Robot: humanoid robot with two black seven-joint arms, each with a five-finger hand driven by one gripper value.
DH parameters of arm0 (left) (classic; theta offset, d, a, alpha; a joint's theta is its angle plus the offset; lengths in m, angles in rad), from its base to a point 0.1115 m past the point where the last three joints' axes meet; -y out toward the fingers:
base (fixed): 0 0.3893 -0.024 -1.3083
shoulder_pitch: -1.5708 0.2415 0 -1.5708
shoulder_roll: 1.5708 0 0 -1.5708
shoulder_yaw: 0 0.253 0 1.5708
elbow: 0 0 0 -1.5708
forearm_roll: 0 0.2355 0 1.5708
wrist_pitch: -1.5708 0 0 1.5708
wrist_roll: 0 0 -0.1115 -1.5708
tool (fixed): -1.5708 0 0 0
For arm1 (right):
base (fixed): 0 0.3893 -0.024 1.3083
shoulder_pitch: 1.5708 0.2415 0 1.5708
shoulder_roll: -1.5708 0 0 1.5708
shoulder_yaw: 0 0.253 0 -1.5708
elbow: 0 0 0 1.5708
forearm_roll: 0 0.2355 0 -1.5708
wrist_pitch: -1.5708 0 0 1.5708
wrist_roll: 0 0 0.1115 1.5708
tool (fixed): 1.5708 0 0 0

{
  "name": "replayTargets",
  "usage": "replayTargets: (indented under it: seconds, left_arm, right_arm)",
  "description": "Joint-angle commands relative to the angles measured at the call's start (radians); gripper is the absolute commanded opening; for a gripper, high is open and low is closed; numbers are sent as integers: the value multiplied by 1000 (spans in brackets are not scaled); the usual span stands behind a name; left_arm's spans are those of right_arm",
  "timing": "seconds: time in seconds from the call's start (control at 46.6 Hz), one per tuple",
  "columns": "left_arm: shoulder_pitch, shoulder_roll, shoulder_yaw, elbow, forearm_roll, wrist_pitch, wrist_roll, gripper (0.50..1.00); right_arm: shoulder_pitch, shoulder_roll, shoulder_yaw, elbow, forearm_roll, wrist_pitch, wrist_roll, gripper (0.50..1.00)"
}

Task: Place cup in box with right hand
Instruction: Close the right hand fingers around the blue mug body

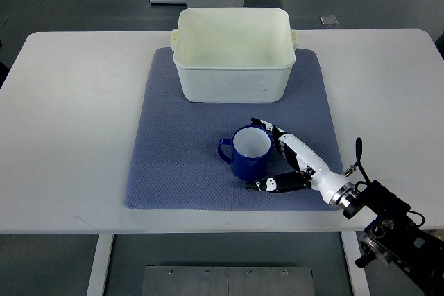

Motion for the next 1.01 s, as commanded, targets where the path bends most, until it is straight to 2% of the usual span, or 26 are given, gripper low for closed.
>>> replayTargets:
  seconds: [0.0,0.258,0.344,0.408,0.859,0.88,0.945,0.988]
  left_arm:
    - [0,0,0,-1,0,0,0,1000]
    - [0,0,0,1,0,0,0,1000]
    - [0,0,0,-1,0,0,0,1000]
    - [0,0,0,1,0,0,0,1000]
    - [0,0,0,1,0,0,0,1000]
    - [0,0,0,1,0,0,0,1000]
    - [0,0,0,-1,0,0,0,1000]
    - [0,0,0,1,0,0,0,1000]
  right_arm:
    - [13,7,-5,-5,-1,-5,-17,1000]
    - [34,23,-6,-13,-1,-8,-34,983]
    - [42,32,-12,-15,-2,-13,-35,908]
    - [52,36,-15,-21,-2,-13,-43,872]
    - [82,79,-48,-54,-4,-13,-65,870]
    - [83,81,-49,-56,-4,-13,-65,864]
    - [85,81,-49,-56,-4,-13,-65,770]
    - [88,81,-51,-56,-4,-14,-65,730]
